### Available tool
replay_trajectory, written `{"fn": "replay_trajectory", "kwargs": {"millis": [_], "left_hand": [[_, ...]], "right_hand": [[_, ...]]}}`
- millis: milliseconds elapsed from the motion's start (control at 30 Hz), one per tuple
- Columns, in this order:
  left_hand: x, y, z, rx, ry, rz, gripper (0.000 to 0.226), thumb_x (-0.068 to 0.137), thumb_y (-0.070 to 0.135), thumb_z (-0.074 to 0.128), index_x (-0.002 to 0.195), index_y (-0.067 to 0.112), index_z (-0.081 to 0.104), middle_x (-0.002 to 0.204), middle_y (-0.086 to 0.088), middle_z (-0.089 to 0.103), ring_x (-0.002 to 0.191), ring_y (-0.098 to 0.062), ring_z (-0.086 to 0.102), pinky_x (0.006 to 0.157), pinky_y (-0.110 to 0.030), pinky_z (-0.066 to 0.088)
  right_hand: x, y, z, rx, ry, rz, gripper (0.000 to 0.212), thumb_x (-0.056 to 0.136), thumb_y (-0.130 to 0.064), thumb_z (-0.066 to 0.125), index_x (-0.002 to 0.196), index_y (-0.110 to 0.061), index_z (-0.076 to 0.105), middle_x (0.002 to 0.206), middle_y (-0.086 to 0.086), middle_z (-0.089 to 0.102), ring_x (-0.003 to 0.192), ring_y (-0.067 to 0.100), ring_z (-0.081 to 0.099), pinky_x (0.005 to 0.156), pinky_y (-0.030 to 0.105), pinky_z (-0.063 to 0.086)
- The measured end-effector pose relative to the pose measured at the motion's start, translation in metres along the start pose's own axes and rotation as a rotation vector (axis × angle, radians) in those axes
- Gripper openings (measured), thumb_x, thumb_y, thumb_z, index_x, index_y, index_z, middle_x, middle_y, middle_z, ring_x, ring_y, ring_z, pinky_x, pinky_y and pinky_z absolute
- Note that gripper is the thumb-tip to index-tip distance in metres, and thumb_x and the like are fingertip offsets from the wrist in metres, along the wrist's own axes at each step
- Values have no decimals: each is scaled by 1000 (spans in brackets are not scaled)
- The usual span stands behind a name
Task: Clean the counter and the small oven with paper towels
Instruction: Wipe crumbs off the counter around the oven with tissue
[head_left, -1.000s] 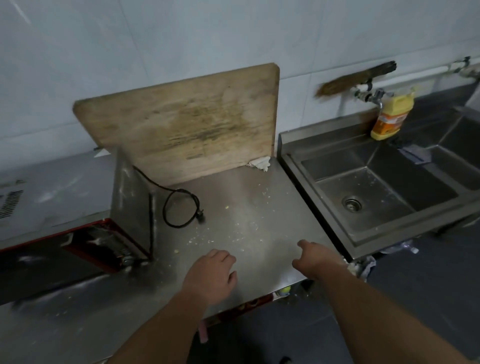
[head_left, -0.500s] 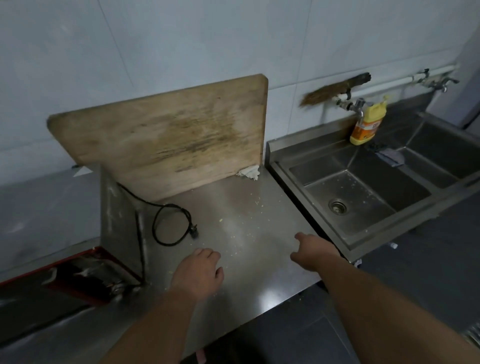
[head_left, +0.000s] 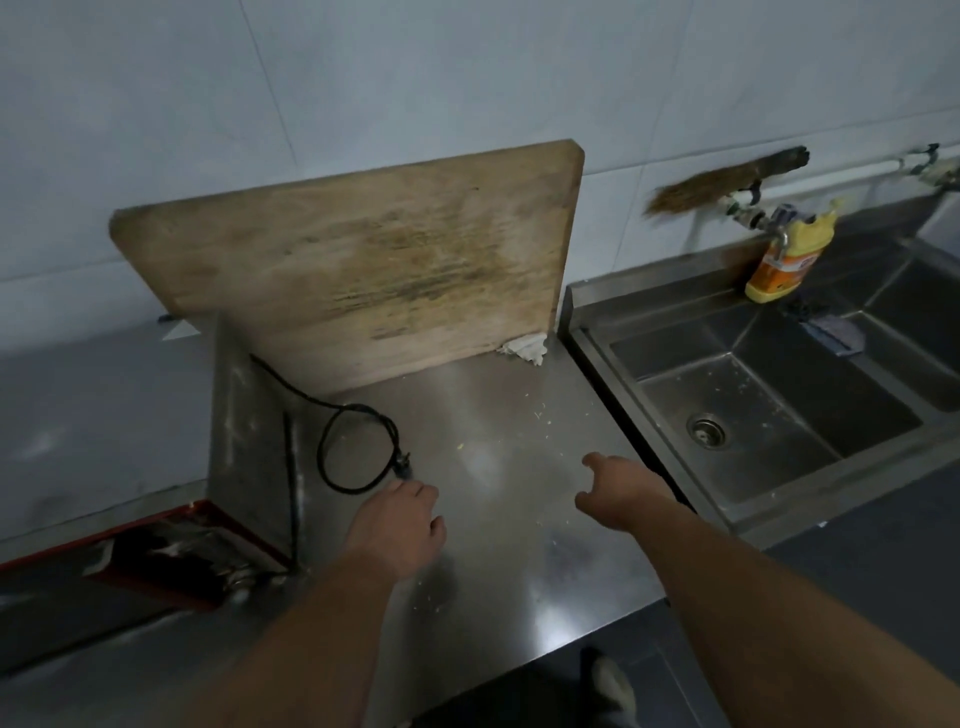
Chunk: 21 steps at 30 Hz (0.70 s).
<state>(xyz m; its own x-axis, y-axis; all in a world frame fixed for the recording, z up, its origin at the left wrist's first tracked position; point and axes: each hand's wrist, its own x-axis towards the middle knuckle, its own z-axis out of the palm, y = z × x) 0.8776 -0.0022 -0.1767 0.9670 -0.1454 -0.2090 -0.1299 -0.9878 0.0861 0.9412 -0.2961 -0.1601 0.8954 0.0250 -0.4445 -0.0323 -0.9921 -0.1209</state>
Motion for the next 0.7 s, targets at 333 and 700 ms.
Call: {"fn": "replay_trajectory", "kwargs": {"millis": [333, 700], "left_hand": [[64, 84, 17, -41, -97, -181, 51, 98, 43, 39, 142, 20, 47, 143, -3, 50, 131, -24, 44, 107, -39, 39], [95, 149, 15, -43, -89, -255, 52, 99, 45, 39, 145, 21, 46, 148, -1, 47, 136, -21, 39, 108, -38, 39]], "right_hand": [[96, 82, -45, -9, -72, -123, 69, 87, -48, 55, 149, -26, 34, 138, 6, 52, 121, 27, 54, 96, 37, 48], [164, 97, -44, -76, -149, -295, 65, 90, -47, 52, 147, -21, 36, 138, 9, 51, 124, 29, 52, 98, 40, 47]]}}
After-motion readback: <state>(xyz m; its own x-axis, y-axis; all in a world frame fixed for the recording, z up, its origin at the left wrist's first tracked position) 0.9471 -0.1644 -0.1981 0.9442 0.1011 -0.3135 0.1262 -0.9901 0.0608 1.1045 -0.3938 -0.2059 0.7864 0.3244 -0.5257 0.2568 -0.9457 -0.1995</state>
